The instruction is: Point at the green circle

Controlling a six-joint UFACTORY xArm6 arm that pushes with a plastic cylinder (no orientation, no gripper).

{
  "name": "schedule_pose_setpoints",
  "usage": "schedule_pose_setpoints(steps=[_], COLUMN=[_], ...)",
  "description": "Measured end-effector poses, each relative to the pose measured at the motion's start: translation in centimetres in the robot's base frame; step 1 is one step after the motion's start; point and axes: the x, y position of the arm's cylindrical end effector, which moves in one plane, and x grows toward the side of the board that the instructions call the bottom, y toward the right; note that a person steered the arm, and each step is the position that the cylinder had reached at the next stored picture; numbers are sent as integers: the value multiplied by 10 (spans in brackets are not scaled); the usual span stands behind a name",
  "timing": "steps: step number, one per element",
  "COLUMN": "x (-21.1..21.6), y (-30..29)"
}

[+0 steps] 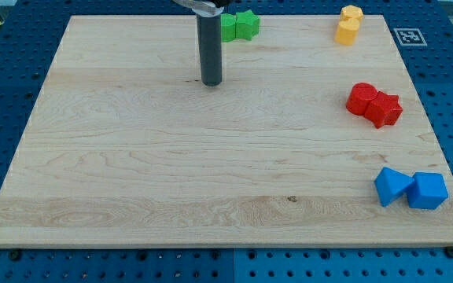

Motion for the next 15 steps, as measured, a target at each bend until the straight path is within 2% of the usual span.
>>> schedule_pose_setpoints(steps=[2,4,6,9,10,12,14,15], x=[33,37,-8,-18,-23,-28,-86,-96], y=[12,20,112,131,128,37,-11,-11])
